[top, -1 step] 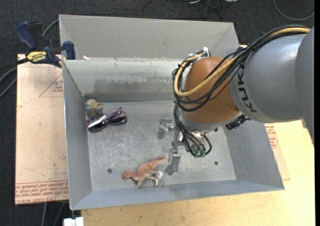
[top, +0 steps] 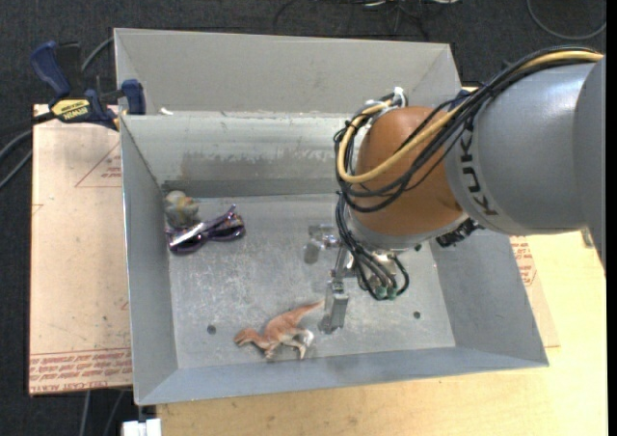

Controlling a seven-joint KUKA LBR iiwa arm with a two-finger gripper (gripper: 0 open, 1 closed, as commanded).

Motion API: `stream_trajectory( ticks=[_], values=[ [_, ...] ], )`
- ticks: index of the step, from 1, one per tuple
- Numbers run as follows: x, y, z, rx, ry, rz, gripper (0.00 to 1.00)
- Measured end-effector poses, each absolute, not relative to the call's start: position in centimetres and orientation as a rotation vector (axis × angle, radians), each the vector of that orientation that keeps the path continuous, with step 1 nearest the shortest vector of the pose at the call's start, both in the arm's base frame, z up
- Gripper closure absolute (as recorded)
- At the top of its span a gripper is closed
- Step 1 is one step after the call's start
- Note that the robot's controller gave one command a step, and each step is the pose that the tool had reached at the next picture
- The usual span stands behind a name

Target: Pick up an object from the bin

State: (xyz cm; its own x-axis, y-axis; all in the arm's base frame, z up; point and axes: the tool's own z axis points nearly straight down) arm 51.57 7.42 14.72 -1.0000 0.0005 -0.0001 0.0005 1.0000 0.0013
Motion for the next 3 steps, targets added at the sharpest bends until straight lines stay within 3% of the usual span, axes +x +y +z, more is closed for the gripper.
stream_trajectory(
  ticks=[1, 2, 3],
  values=[
    [48.8, 5.6, 7.4, -0.316, 3.115, 0.005, 0.00],
    [49.0, 5.9, 7.3, -0.336, 3.116, 0.002, 0.00],
    [53.3, 0.3, 7.0, -0.497, 3.086, 0.000, 0.00]
  ],
)
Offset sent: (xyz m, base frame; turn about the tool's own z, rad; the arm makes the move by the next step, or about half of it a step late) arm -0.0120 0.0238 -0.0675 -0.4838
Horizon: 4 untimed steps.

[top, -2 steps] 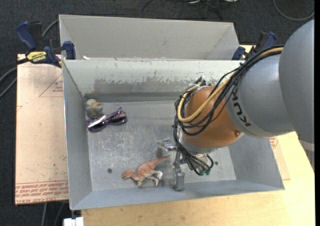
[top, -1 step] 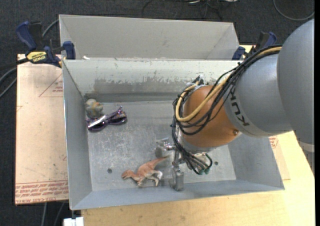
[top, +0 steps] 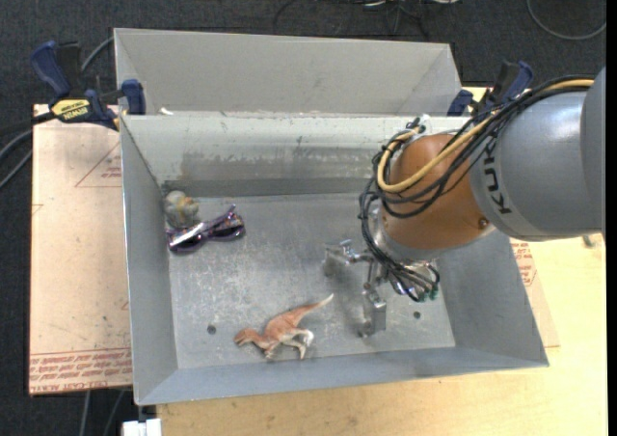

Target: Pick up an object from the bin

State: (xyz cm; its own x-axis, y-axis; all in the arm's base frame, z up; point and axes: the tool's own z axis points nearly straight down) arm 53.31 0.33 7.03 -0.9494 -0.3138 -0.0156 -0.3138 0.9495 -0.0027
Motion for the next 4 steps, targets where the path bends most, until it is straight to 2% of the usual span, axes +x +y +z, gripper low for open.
stream_trajectory(
  ticks=[1, 2, 3, 4],
  values=[
    [50.7, 8.2, 7.4, -0.964, 2.980, 0.002, 0.00],
    [48.8, 14.8, 8.0, -1.334, 2.825, 0.000, 0.00],
    [49.4, 15.9, 7.2, -1.350, 2.826, 0.004, 1.00],
    [49.5, 15.8, 7.2, -1.349, 2.826, 0.003, 1.00]
  ],
)
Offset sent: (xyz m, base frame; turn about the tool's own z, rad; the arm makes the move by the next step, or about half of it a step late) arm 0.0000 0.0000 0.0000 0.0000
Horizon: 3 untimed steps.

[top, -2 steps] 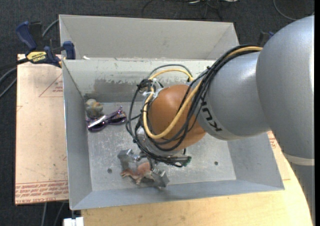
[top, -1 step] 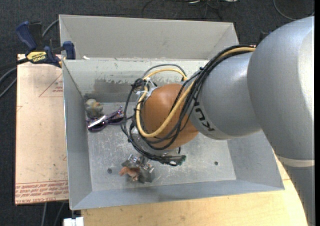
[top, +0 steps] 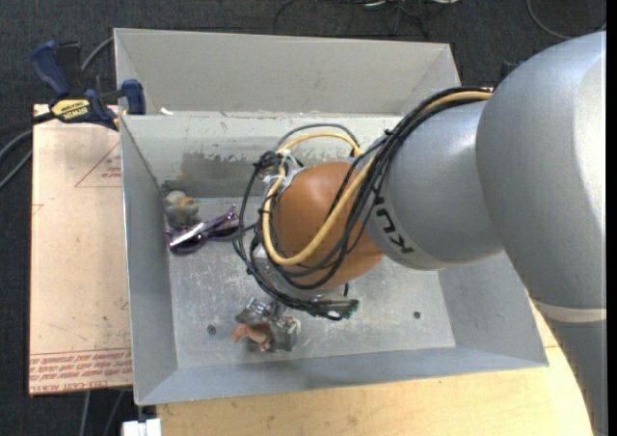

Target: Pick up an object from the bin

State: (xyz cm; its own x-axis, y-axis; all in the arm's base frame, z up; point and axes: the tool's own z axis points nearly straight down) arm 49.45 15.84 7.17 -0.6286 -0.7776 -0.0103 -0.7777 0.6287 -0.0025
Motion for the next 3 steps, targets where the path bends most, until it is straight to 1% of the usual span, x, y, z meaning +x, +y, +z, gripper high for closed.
stream_trajectory(
  ticks=[1, 2, 3],
  values=[
    [48.5, 14.4, 7.0, -1.307, 2.846, 0.007, 1.00],
    [49.9, 11.4, 7.0, -1.376, 2.810, 0.004, 1.00],
    [48.3, 11.9, 7.3, -1.329, 2.837, 0.010, 1.00]
  ],
)
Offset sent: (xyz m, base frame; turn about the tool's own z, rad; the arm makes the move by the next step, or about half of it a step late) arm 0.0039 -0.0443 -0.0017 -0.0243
